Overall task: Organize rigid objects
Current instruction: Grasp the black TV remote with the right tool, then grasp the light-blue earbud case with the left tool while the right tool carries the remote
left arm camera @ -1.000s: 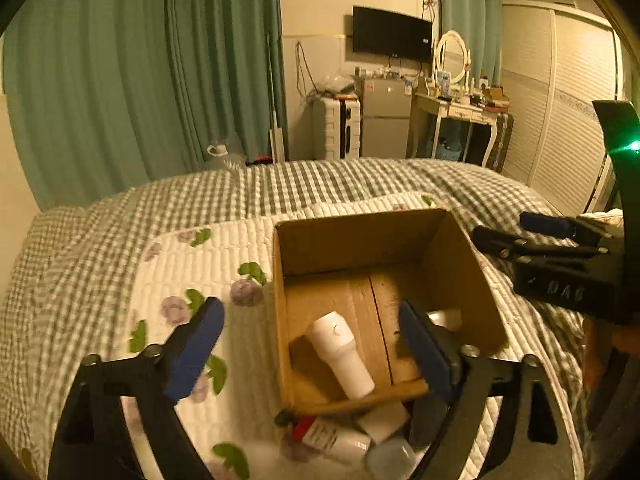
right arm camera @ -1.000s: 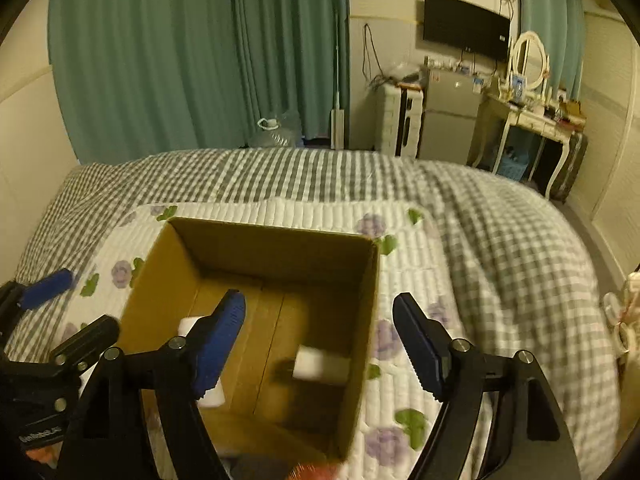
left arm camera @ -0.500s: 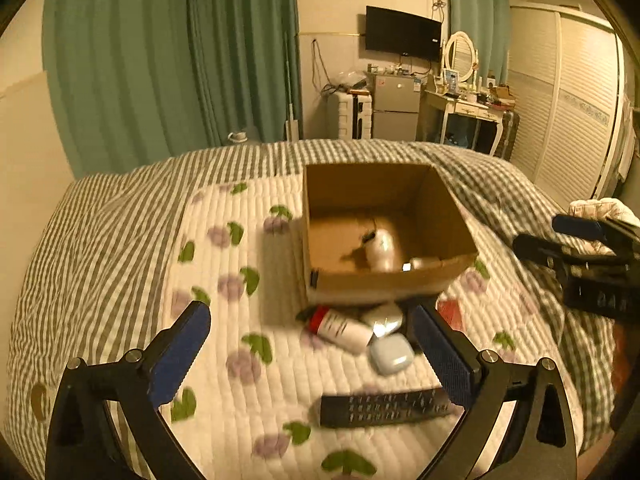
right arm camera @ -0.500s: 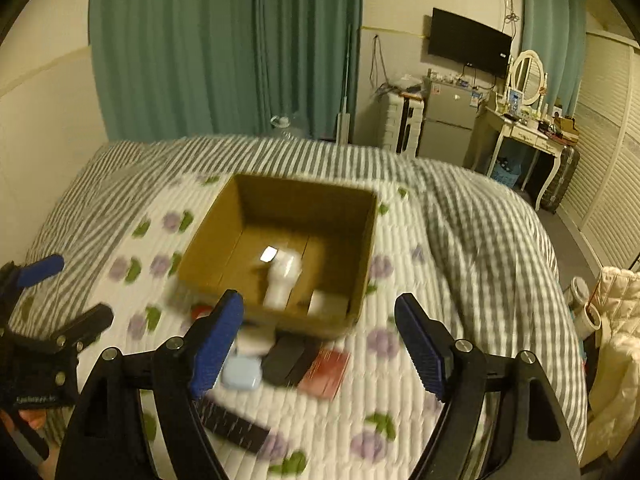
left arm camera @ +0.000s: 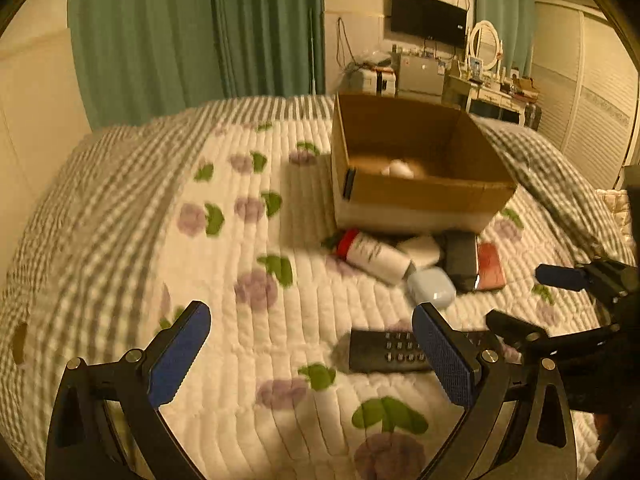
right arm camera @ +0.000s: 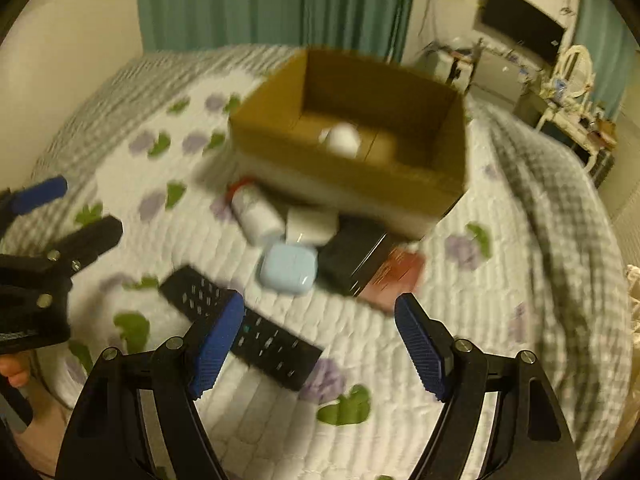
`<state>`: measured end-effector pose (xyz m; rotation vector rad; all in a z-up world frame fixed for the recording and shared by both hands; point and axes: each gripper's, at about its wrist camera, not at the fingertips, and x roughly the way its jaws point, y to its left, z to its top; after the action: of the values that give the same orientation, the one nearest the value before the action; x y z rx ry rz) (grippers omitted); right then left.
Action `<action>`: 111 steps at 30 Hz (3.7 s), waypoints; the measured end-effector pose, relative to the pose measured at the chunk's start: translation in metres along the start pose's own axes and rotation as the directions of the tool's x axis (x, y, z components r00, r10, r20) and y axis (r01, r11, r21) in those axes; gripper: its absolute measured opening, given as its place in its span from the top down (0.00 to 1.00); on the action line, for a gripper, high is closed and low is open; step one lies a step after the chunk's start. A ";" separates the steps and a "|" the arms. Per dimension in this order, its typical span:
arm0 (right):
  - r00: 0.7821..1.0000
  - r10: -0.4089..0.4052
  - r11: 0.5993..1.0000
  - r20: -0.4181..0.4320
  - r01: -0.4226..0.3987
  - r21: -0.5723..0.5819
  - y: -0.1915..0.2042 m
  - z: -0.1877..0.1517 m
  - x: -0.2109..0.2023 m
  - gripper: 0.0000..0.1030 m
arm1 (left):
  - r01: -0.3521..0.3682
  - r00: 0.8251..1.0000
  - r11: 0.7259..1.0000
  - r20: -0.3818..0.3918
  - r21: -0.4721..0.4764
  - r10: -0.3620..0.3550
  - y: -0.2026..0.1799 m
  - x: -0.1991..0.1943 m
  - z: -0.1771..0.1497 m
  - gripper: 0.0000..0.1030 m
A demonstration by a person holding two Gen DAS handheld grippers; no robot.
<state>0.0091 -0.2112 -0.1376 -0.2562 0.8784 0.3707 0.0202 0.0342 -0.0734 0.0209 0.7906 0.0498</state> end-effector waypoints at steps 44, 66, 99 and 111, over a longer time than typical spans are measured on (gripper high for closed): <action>0.996 -0.035 0.998 0.088 0.029 0.058 -0.032 -0.024 -0.022 0.83 | 0.038 0.986 0.997 -0.158 -0.068 -0.049 -0.030 0.041 0.017 0.00; 0.997 -0.022 0.965 0.072 0.002 0.264 -0.079 -0.026 0.025 0.84 | 0.116 0.936 0.990 -0.342 0.077 -0.083 -0.108 0.128 0.030 0.27; 0.991 -0.062 0.969 0.121 0.030 0.247 -0.073 -0.016 -0.011 0.84 | 0.214 0.929 0.977 -0.312 0.020 -0.197 -0.079 0.078 0.030 0.75; 0.982 -0.079 0.972 0.169 0.039 0.230 -0.072 -0.008 -0.032 0.85 | 0.200 0.960 0.979 -0.210 0.045 -0.187 -0.076 0.036 0.057 0.76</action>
<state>0.0149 -0.2863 -0.1128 -0.0377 0.7279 0.2310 0.0884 -0.0396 -0.0617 0.0007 0.9970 -0.1628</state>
